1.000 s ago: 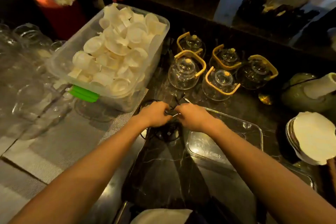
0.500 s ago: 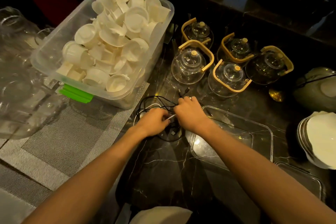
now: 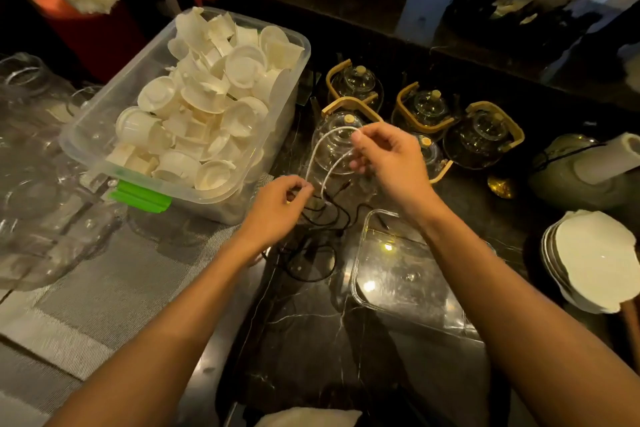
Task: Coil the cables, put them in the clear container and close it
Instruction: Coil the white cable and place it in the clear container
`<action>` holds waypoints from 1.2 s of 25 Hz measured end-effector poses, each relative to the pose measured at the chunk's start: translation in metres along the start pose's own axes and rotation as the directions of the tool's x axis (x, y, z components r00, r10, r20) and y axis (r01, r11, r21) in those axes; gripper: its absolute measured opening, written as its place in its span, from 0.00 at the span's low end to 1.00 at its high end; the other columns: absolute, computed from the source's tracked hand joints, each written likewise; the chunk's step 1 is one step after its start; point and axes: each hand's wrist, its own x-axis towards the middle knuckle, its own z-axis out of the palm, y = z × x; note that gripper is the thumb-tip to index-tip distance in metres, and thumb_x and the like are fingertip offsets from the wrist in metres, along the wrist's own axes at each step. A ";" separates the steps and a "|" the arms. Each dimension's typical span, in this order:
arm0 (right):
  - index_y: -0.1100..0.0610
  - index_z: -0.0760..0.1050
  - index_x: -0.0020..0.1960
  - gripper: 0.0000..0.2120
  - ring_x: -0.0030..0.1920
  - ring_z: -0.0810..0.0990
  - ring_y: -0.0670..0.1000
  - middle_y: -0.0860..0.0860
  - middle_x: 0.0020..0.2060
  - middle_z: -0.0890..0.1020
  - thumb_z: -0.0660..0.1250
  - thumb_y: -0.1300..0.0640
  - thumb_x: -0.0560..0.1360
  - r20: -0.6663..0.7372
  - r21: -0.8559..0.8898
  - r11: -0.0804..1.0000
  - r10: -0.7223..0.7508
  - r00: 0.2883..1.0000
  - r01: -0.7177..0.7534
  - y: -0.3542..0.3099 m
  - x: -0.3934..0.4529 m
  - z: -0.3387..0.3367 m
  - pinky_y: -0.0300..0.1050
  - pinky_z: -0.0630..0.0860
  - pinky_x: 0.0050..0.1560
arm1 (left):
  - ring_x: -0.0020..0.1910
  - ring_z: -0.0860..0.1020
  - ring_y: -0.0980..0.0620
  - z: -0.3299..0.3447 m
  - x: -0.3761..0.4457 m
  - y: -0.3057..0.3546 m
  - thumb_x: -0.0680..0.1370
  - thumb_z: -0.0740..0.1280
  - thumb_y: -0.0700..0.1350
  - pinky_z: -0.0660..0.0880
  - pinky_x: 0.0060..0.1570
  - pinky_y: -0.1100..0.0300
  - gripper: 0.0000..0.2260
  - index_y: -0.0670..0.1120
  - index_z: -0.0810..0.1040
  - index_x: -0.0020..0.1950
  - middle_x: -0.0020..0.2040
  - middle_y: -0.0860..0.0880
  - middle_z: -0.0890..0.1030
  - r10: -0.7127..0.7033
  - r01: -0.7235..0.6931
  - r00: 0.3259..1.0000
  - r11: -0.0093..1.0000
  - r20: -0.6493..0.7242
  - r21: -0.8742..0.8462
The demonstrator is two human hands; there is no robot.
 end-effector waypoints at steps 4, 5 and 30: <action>0.57 0.79 0.51 0.06 0.40 0.86 0.53 0.56 0.42 0.86 0.64 0.59 0.84 -0.018 0.209 0.978 -0.004 1.000 0.008 -0.023 -0.004 -0.023 0.44 0.82 0.41 | 0.35 0.77 0.63 0.000 -0.006 0.010 0.82 0.66 0.50 0.70 0.35 0.71 0.07 0.52 0.83 0.47 0.36 0.58 0.81 -0.013 0.013 0.995 1.000 -0.095 0.004; 0.58 0.78 0.51 0.07 0.40 0.86 0.53 0.57 0.43 0.87 0.63 0.59 0.84 -0.032 0.256 0.967 0.013 0.999 -0.004 -0.028 -0.006 -0.028 0.44 0.83 0.40 | 0.33 0.76 0.62 -0.001 -0.009 0.011 0.82 0.66 0.50 0.69 0.35 0.69 0.09 0.51 0.83 0.45 0.34 0.56 0.81 -0.016 0.017 0.995 1.000 -0.102 0.016; 0.58 0.81 0.49 0.13 0.25 0.69 0.44 0.47 0.28 0.73 0.63 0.51 0.84 -0.081 0.065 0.942 0.335 0.939 -0.330 -0.001 -0.067 -0.118 0.36 0.67 0.24 | 0.24 0.61 0.57 0.081 -0.042 0.092 0.85 0.58 0.51 0.61 0.21 0.65 0.16 0.43 0.79 0.48 0.28 0.52 0.64 -0.077 0.512 0.835 0.468 0.544 -0.720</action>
